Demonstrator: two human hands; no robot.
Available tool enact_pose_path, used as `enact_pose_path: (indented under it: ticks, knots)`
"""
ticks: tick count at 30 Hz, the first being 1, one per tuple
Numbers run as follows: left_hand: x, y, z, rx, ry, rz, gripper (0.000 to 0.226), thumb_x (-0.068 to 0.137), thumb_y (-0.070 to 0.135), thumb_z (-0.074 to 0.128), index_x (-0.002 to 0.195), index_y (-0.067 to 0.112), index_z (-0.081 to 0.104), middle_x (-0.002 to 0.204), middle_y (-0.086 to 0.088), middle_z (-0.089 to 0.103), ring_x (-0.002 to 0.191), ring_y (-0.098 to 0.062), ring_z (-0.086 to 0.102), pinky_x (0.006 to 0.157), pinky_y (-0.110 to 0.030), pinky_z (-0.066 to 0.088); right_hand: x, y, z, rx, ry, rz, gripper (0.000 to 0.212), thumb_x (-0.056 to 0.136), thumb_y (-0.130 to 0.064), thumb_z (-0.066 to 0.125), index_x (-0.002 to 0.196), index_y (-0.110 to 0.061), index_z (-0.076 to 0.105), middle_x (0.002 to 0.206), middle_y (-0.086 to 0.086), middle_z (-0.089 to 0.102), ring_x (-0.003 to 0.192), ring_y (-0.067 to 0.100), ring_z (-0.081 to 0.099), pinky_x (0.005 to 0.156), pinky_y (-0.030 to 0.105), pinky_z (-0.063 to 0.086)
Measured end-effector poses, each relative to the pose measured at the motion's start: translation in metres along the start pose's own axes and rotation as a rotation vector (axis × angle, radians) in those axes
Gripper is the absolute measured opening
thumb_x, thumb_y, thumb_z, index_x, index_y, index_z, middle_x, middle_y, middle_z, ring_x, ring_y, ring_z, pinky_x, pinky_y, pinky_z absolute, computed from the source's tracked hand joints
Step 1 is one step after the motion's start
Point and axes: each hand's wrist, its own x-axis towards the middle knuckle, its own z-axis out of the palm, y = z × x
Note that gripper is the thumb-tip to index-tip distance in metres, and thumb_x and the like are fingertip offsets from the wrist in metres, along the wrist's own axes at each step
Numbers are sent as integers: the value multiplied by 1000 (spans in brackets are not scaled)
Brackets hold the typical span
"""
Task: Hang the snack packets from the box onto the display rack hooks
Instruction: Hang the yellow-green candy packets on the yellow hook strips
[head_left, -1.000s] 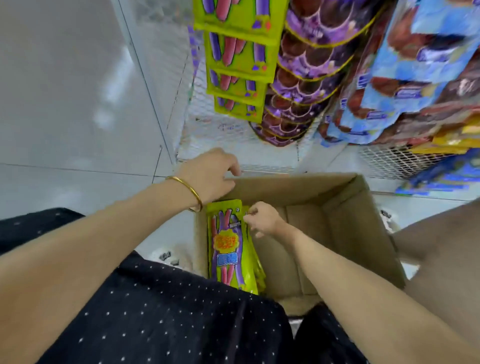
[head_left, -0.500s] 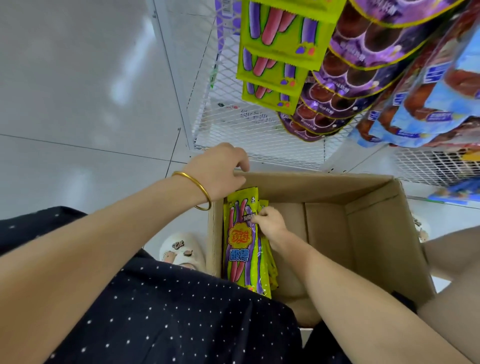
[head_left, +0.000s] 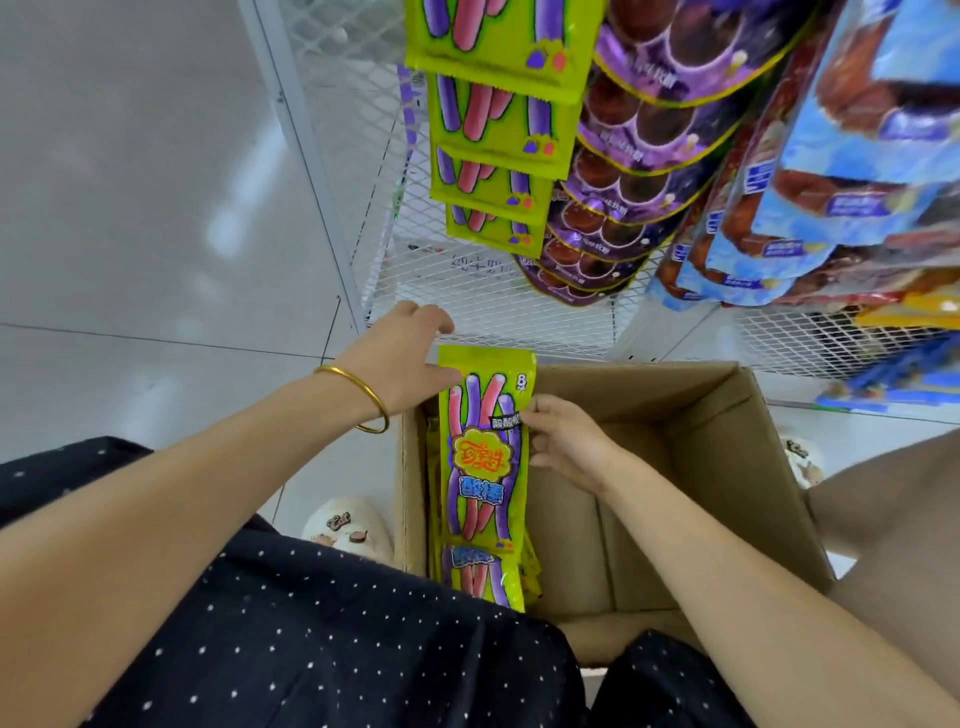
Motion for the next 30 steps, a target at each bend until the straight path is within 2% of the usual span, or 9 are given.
enact_pose_path:
  ticks: [3,7,11,14,17,22,25,28,30]
  knots:
    - [3,7,1,-82,-4,-8,68,78,32,71,135,12,39,133,-8,46,114,-25,51,95,-38,45,-21,-30,-8,-35,-45,-122,15,96,-13,46,84,-17,54,83,4,65,73,18,60,69,33,46]
    - [6,25,-5,-246,102,20,44,83,26,67,119,10,50,107,-8,59,97,-27,59,75,-32,47,-49,-69,-14,-61,-58,-257,12,96,-10,44,86,-13,50,86,4,62,73,13,60,69,30,48]
    - [4,50,-22,-290,260,110,42,85,24,65,120,3,55,108,-10,57,102,-26,56,74,-24,39,-83,-101,-15,-65,-56,-435,17,93,-18,53,108,-14,57,104,3,67,92,16,64,79,31,51]
    - [-7,71,-43,-250,290,191,37,84,27,65,111,2,58,90,-3,53,80,-19,51,62,-24,33,-109,-129,-5,-185,86,-697,18,88,-18,62,105,-16,62,99,2,69,90,12,67,78,29,55]
    - [-20,94,-76,-274,304,245,28,83,25,66,94,-1,61,77,-5,56,66,-15,50,60,-32,40,-132,-161,6,-293,287,-905,14,88,-15,62,93,-28,63,92,2,69,89,20,65,82,44,53]
    - [-32,134,-161,-299,323,360,37,81,33,68,92,-2,63,88,-24,62,78,-34,63,74,-47,54,-172,-229,20,-395,461,-1174,12,89,-12,60,97,-17,54,77,-11,57,72,10,56,72,31,47]
    - [-33,163,-217,-370,551,459,27,85,35,62,85,9,65,83,-22,61,67,-15,58,67,-37,52,-192,-273,28,-394,502,-1361,34,85,-2,59,115,-15,52,97,-23,52,87,-11,52,83,16,43]
    - [-21,184,-272,-491,858,520,13,86,26,57,96,17,55,85,1,58,73,-3,55,73,-30,50,-204,-313,36,-331,473,-1465,48,82,3,58,117,-26,42,103,-16,51,92,10,57,83,33,48]
    - [-14,195,-299,-465,996,561,14,82,28,55,94,25,46,87,13,48,77,4,51,78,-21,48,-208,-338,41,-324,515,-1511,55,80,6,59,104,-37,34,95,-18,48,81,8,53,73,27,44]
